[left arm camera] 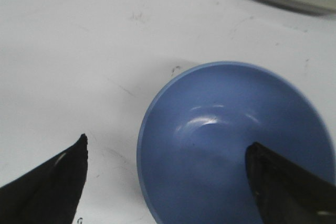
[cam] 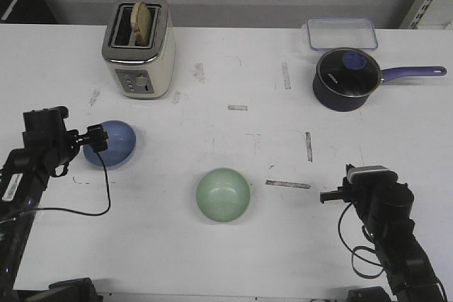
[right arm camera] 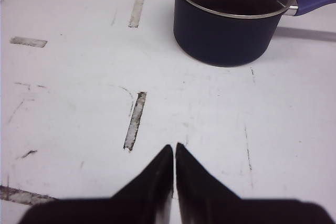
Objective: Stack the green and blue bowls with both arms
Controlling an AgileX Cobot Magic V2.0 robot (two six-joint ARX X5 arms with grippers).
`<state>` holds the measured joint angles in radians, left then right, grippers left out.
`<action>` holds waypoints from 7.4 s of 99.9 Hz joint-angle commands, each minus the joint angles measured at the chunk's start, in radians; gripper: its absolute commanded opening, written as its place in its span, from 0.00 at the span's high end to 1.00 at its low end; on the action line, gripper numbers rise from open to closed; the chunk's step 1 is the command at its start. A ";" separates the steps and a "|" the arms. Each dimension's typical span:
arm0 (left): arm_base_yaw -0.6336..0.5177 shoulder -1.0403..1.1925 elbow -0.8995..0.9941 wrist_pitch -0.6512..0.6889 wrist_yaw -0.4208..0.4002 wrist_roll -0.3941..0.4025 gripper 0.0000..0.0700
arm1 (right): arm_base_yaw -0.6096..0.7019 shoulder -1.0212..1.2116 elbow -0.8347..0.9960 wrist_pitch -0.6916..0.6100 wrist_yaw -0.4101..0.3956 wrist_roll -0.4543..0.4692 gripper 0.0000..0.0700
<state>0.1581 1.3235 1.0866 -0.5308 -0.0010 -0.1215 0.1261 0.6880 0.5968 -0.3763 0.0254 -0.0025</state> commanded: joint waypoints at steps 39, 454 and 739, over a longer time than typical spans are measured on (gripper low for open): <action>0.032 0.220 0.013 0.008 0.002 -0.039 0.79 | 0.003 0.008 0.006 0.009 -0.003 0.006 1.00; -0.296 -0.871 -0.399 0.166 -0.122 0.087 1.00 | 0.003 0.007 0.006 0.080 0.002 0.006 1.00; -0.165 -1.320 -1.074 0.584 -0.025 0.087 1.00 | -0.169 -0.537 -0.563 0.460 0.001 -0.016 1.00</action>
<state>-0.0071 0.0055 0.0341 0.0418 -0.0269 -0.0425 -0.0406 0.2081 0.0669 0.0689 0.0265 -0.0341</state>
